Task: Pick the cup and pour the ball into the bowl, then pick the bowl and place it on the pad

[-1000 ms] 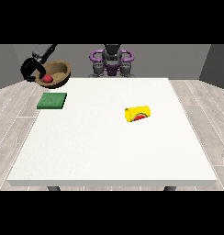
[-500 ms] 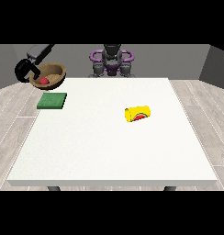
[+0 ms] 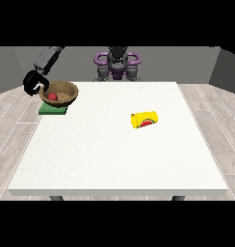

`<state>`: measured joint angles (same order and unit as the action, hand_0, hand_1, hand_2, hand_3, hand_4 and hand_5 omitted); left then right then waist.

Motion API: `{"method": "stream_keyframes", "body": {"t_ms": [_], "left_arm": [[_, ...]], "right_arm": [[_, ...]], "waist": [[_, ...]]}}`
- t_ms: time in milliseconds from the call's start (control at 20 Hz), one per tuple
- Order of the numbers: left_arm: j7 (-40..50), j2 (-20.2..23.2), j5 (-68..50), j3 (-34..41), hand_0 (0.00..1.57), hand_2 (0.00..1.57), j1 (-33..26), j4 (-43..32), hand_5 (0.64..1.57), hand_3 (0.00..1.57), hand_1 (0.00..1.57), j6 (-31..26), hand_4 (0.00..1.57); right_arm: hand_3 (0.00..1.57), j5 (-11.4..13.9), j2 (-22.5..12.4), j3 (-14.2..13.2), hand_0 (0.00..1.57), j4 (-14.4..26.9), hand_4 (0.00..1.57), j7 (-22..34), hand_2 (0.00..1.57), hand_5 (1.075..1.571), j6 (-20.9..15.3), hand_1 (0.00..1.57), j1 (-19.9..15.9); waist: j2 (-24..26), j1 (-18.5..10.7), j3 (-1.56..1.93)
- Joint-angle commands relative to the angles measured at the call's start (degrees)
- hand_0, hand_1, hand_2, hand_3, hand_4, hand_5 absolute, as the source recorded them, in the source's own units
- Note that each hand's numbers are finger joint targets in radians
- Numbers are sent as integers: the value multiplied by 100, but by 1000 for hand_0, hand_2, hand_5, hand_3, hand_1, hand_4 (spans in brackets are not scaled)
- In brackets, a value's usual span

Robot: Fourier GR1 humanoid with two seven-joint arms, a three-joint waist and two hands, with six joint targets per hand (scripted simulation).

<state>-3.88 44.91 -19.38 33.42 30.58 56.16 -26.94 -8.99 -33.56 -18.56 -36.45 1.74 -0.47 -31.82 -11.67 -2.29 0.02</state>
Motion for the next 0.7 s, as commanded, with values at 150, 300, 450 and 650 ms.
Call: {"method": "stream_keyframes", "body": {"t_ms": [150,300,450,650], "left_arm": [[-17,126,-43,-19,0,0,-76,18,1561,0,0,-7,1192],[209,213,-236,-24,0,0,146,197,1562,0,0,-37,1189],[-74,185,-170,26,0,0,26,14,1560,0,0,18,1195],[114,325,-321,-6,0,0,89,29,1562,0,0,-115,1192]], "right_arm": [[875,-234,-54,-329,1571,311,710,172,1571,1571,-212,1571,-54],[1155,-142,-506,-456,1571,570,0,188,1571,1551,-410,1571,-254],[932,-111,-448,-420,1555,425,0,59,1512,1554,-519,1555,-193],[796,-219,-145,-533,1465,583,0,-277,1389,1539,-728,1465,-281]], "waist": [[109,-54,-1],[-165,-205,2],[-51,-54,-1],[-222,-168,2]]}}
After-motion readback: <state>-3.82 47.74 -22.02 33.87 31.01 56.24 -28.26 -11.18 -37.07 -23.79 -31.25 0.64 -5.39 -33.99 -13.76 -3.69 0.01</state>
